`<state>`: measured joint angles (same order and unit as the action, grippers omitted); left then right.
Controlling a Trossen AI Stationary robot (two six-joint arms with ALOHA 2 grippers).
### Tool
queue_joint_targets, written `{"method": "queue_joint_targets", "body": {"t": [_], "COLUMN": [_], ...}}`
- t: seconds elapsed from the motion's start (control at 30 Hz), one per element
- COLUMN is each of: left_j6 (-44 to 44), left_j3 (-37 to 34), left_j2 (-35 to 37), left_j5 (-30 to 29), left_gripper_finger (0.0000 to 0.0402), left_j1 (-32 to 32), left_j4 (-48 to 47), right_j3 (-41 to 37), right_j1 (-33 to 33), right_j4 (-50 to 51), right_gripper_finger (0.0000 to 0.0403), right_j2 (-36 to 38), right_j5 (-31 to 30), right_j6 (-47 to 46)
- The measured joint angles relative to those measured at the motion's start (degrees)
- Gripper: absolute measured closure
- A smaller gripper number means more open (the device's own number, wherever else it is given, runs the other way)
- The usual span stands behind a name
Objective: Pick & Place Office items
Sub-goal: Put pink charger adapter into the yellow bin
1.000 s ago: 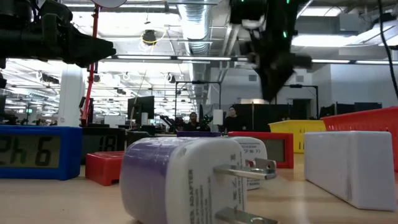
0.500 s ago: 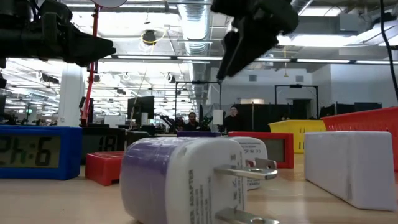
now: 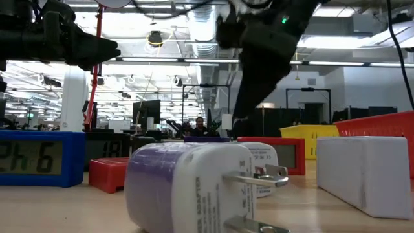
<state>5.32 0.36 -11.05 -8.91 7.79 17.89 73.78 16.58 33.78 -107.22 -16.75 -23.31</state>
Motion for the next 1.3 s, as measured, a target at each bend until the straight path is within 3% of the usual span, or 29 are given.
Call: {"method": "queue_joint_targets", "body": {"t": [0.27, 0.6, 0.77, 1.07, 1.3], "left_j6": [-0.01, 0.03, 0.02, 0.01, 0.0], "left_j3": [0.0, 0.0, 0.0, 0.0, 0.0], "left_j2": [-0.7, -3.37, -3.74, -3.72, -3.72], "left_j5": [0.03, 0.01, -0.03, -0.02, -0.02], "left_gripper_finger": [0.0193, 0.0193, 0.0193, 0.0193, 0.0193], "left_j1": [-0.01, -0.02, 0.0, -0.01, -0.02], "left_j4": [-0.13, 0.27, 0.15, 0.37, 0.61], "right_j3": [-0.07, -1.29, -4.83, -5.18, -5.18], "right_j1": [0.9, 0.22, -1.15, -1.75, -2.1], "right_j4": [-1.62, -0.54, -6.17, -6.62, -7.23], "right_gripper_finger": [0.0107, 0.011, 0.0128, 0.015, 0.0191], "right_j2": [-4.11, -3.74, -3.76, -3.76, -3.76], "right_j5": [2.16, 3.61, 6.32, 7.61, 7.57], "right_j6": [0.81, 1.27, 0.78, 2.28, 3.64]}}
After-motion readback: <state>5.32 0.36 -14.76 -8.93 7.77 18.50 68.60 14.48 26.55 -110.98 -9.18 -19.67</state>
